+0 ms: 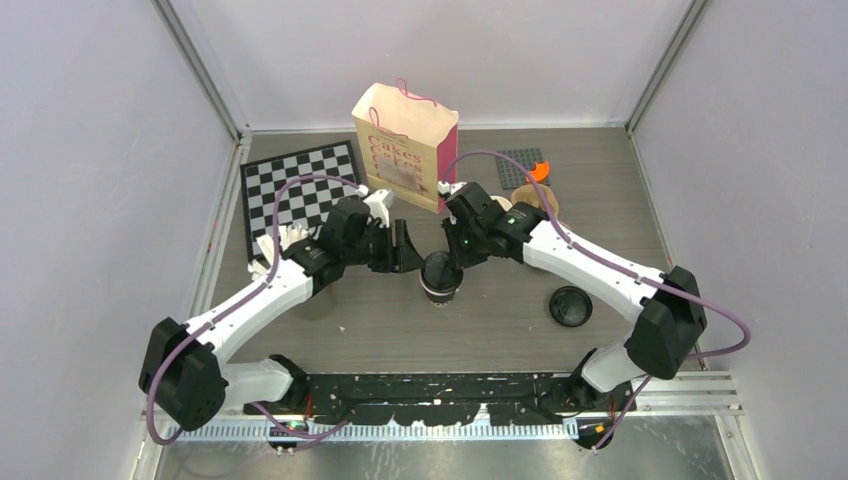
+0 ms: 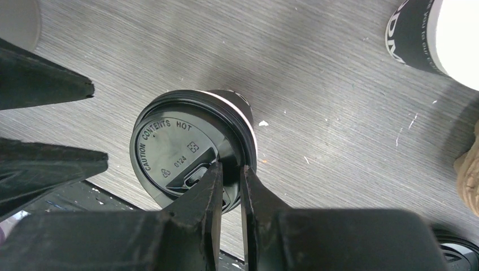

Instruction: Pack the takeout coffee

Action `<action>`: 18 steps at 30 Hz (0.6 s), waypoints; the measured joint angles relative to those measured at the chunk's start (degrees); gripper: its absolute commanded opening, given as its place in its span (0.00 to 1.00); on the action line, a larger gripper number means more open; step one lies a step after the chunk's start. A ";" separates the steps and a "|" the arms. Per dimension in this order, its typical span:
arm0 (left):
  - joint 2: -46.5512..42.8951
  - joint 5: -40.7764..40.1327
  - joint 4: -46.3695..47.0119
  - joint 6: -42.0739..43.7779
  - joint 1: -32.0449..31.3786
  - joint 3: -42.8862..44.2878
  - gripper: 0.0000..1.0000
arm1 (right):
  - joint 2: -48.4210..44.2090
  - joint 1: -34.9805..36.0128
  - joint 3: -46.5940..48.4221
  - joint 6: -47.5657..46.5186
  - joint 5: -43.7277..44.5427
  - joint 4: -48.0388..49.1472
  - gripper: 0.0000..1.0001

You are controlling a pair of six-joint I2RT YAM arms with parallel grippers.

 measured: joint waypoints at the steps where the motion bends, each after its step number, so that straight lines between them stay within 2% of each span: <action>1: 0.31 0.13 0.13 -0.11 0.00 0.00 0.54 | 0.70 -0.31 0.13 -0.04 -0.59 -0.33 0.16; 18: 4.81 1.33 2.47 -0.92 0.04 -0.02 0.52 | 5.09 -2.78 1.53 -0.57 -6.36 -1.79 0.16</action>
